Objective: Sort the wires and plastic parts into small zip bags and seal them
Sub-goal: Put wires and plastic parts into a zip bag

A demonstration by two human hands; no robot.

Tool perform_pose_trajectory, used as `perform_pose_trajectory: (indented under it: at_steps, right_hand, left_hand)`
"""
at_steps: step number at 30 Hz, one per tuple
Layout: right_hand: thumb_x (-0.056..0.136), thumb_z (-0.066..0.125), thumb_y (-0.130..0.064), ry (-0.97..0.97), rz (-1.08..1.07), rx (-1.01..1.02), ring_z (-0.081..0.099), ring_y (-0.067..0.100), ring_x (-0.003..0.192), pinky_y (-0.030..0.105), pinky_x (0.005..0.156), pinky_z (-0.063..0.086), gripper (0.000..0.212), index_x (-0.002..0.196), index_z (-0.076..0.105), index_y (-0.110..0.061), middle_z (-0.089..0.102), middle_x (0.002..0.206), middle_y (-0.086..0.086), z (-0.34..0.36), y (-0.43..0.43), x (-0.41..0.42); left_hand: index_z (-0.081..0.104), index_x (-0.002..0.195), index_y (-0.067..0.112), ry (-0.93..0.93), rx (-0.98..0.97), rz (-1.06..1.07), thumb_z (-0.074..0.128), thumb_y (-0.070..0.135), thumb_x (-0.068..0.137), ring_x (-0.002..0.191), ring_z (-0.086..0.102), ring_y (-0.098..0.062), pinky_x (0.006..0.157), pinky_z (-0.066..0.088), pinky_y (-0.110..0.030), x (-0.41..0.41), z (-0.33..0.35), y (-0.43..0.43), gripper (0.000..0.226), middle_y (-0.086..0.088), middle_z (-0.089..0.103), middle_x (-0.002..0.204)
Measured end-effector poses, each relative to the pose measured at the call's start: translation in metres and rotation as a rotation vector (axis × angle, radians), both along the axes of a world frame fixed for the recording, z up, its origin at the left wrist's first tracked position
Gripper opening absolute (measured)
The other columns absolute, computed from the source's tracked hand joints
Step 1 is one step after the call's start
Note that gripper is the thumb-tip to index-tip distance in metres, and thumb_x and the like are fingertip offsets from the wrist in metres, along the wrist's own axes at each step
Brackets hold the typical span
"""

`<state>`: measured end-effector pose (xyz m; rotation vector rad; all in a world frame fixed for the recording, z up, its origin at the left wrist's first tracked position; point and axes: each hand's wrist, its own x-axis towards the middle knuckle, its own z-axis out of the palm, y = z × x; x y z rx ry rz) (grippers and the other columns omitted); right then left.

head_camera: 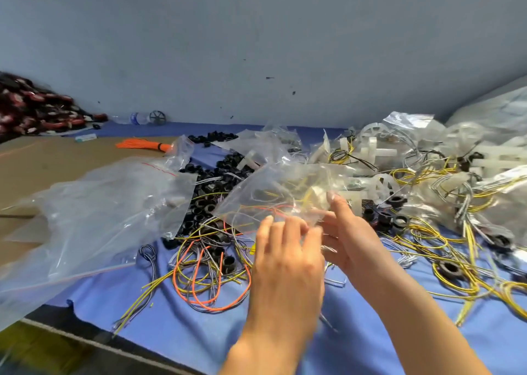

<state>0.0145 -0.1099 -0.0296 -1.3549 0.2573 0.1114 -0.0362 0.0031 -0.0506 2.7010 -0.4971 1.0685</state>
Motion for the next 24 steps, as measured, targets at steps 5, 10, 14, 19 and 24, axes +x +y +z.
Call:
perform_pose_trajectory:
  at_steps: [5,10,14,19,24]
  right_hand:
    - [0.080,0.027,-0.084,-0.019,-0.143,0.012,0.072,0.019,0.084,0.030,0.060,0.046,0.084,0.105,0.073,-0.018,0.077,0.097,0.001,0.006,-0.058,-0.016]
    - [0.094,0.046,-0.056,-0.205,-0.297,-0.301,0.071,0.007,0.084,0.031,0.072,0.046,0.045,0.088,0.076,-0.024,0.076,0.090,-0.009,0.000,-0.087,-0.043]
    - [0.105,0.040,-0.027,-0.087,-0.365,-0.254,0.070,0.019,0.074,0.031,0.065,0.053,0.035,0.096,0.070,-0.011,0.077,0.084,-0.002,-0.005,-0.135,-0.055]
    - [0.107,0.035,-0.027,0.052,-0.383,-0.334,0.066,0.015,0.045,0.022,0.038,0.050,0.035,0.095,0.065,-0.013,0.073,0.064,-0.002,0.001,-0.200,-0.065]
    - [0.098,0.053,-0.029,0.081,-0.592,-0.954,0.066,0.026,0.069,0.036,0.066,0.047,0.030,0.120,0.060,-0.010,0.073,0.096,0.012,-0.002,-0.250,-0.079]
  left_hand:
    - [0.064,0.085,0.027,0.084,0.098,-0.212,0.043,0.014,0.080,0.074,0.055,-0.020,0.070,0.048,-0.031,-0.017,-0.010,-0.052,0.024,0.002,0.056,0.086]
    - [0.062,0.080,0.026,0.070,0.174,-0.283,0.046,0.015,0.077,0.065,0.053,-0.017,0.057,0.043,-0.028,-0.025,-0.010,-0.085,0.020,0.003,0.054,0.079]
    - [0.066,0.075,0.026,0.031,0.104,-0.463,0.044,0.017,0.085,0.058,0.051,-0.015,0.052,0.038,-0.027,-0.044,-0.014,-0.116,0.026,0.006,0.058,0.075]
    - [0.072,0.092,0.034,-0.013,0.058,-0.665,0.052,0.018,0.085,0.059,0.048,-0.011,0.053,0.036,-0.023,-0.058,-0.013,-0.139,0.026,0.010,0.059,0.074]
    - [0.066,0.110,0.026,0.173,-0.032,-0.619,0.049,0.021,0.086,0.080,0.060,-0.018,0.067,0.051,-0.029,-0.033,-0.007,-0.122,0.030,0.005,0.062,0.092]
